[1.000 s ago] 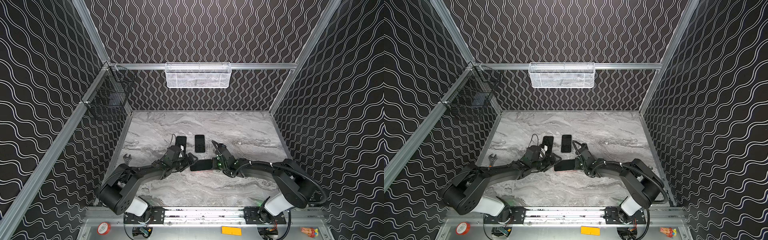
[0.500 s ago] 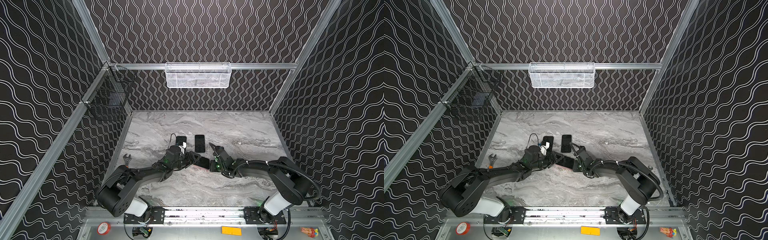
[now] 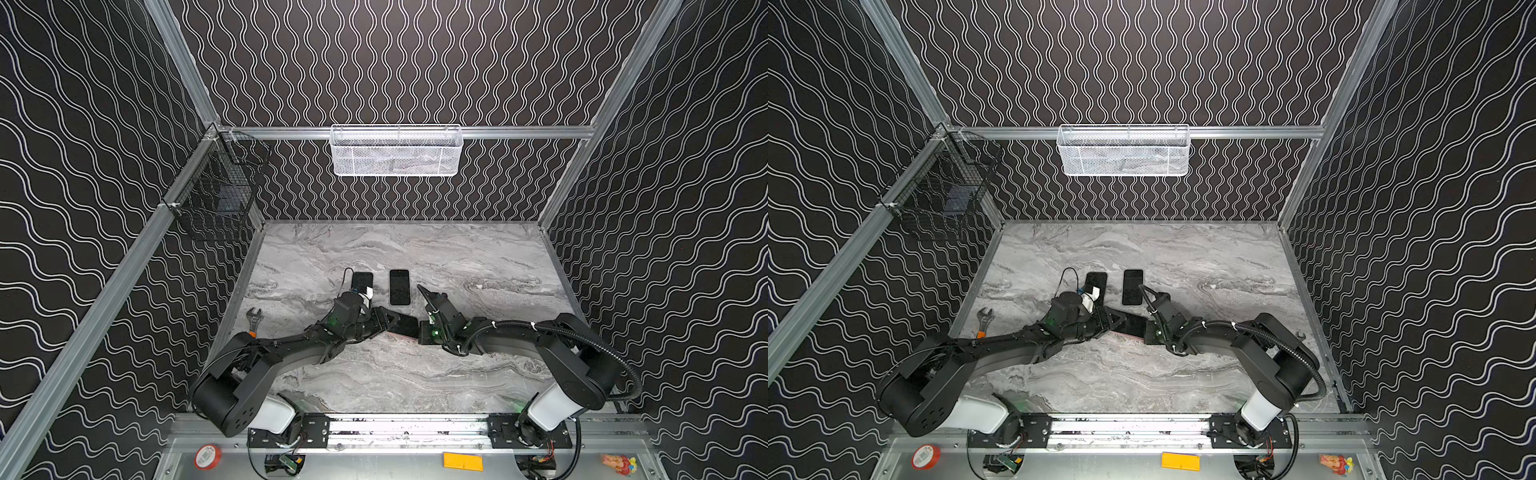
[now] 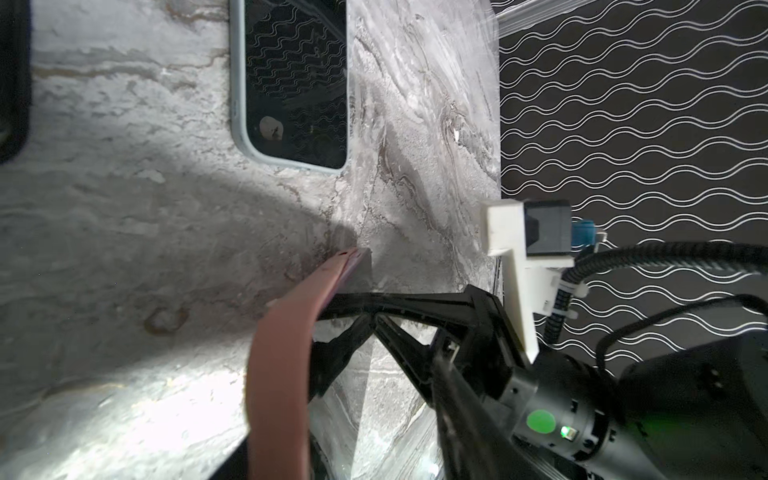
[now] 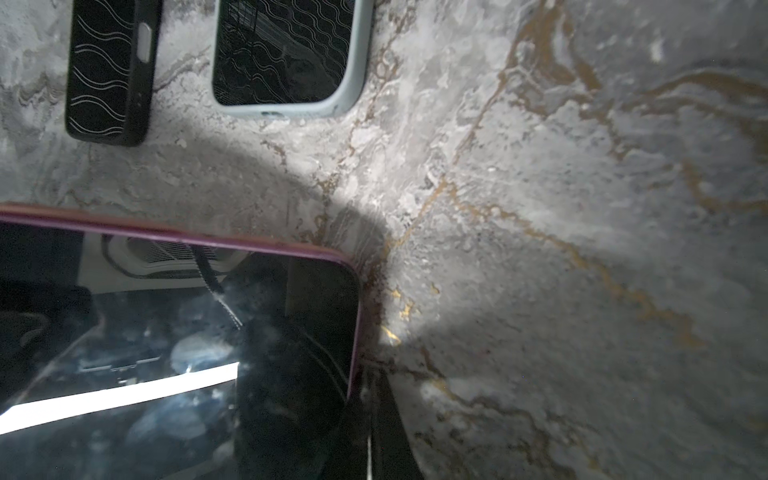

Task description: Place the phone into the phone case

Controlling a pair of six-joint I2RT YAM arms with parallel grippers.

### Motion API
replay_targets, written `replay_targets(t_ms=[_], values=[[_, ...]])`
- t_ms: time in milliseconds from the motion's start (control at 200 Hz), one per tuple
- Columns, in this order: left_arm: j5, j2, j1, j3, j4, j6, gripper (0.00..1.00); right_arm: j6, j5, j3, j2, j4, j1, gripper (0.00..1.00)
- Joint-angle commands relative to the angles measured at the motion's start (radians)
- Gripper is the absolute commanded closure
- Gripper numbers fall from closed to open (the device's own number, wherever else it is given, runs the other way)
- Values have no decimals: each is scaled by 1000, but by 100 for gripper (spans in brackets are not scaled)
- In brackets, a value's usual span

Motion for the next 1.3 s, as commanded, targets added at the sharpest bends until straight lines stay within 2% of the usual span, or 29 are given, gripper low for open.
replay_targets(t_ms=[0, 270, 425, 556, 721, 901, 1026, 1141, 1216, 1296], values=[[16, 19, -2, 12, 21, 26, 55, 5, -18, 0, 13, -115, 3, 92], [21, 32, -5, 8, 40, 18, 80, 3, -18, 7, 21, -117, 5, 92], [14, 18, -5, 10, 15, 26, 87, 6, -20, 9, 26, -114, 9, 92], [16, 18, -6, 9, 17, 25, 100, 7, -18, 11, 26, -115, 10, 91], [15, -5, -6, 14, 9, 24, 100, 5, -1, 11, -12, -145, 6, 89], [24, -65, -3, 77, -75, 62, 100, -24, -2, -10, -199, -195, -59, 79], [59, -94, 2, 155, -144, 112, 100, -53, -109, -53, -377, -191, -177, 70], [123, -102, 4, 239, -186, 150, 100, -88, -289, -94, -531, -147, -295, 58], [174, -97, 5, 287, -190, 155, 100, -99, -418, -115, -620, -102, -368, 45], [237, -83, 5, 331, -172, 142, 100, -105, -563, -127, -674, -45, -409, 36]])
